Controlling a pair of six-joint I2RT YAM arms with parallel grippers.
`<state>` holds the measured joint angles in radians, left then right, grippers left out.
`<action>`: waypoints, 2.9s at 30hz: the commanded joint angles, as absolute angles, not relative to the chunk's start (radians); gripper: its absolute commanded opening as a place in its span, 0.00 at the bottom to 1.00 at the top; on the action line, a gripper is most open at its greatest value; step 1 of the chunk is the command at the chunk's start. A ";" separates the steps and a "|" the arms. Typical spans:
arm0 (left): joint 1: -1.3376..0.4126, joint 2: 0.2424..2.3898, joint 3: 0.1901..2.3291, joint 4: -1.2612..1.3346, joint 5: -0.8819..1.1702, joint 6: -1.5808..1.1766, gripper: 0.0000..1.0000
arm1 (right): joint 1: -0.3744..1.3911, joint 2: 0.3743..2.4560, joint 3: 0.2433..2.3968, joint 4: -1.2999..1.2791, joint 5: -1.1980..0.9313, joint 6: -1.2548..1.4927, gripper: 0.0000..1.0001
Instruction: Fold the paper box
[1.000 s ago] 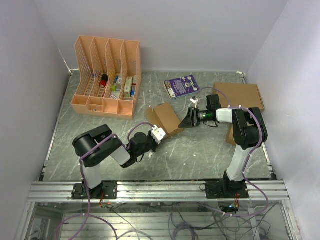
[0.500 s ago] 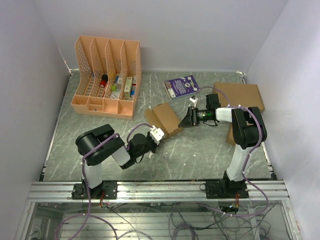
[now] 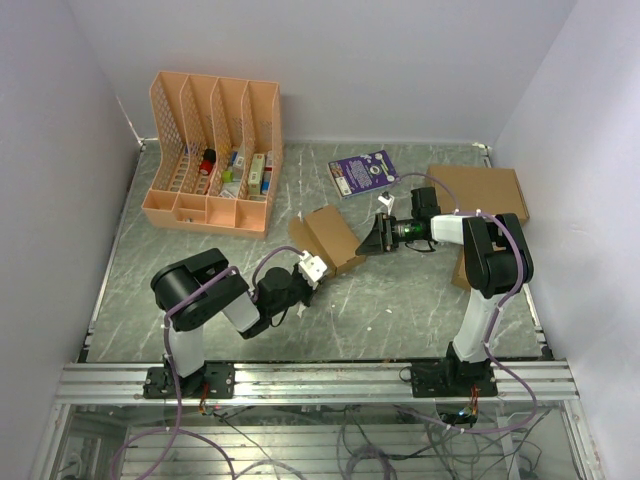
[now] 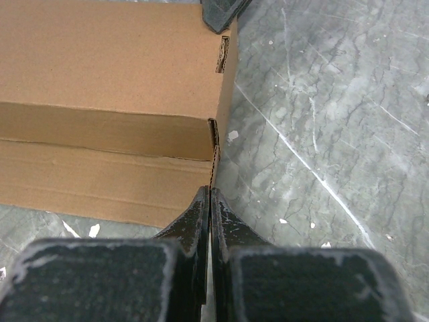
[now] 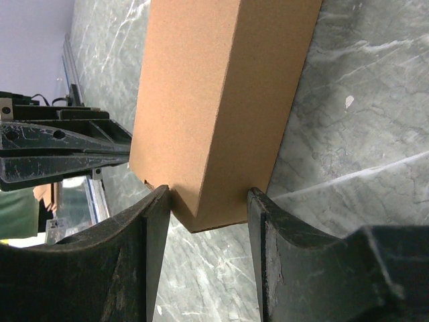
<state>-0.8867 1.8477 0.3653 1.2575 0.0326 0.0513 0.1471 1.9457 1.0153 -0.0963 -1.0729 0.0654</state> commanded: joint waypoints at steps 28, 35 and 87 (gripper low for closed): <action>-0.879 1.790 0.433 1.195 0.054 -0.001 0.07 | 0.161 1.971 1.034 -0.133 -1.036 0.021 0.48; -0.880 1.792 0.454 1.178 0.053 -0.032 0.07 | 0.162 1.973 1.035 -0.137 -1.034 0.017 0.48; -0.886 1.663 0.557 0.873 0.032 0.049 0.07 | 0.178 1.977 1.042 -0.153 -1.022 -0.001 0.47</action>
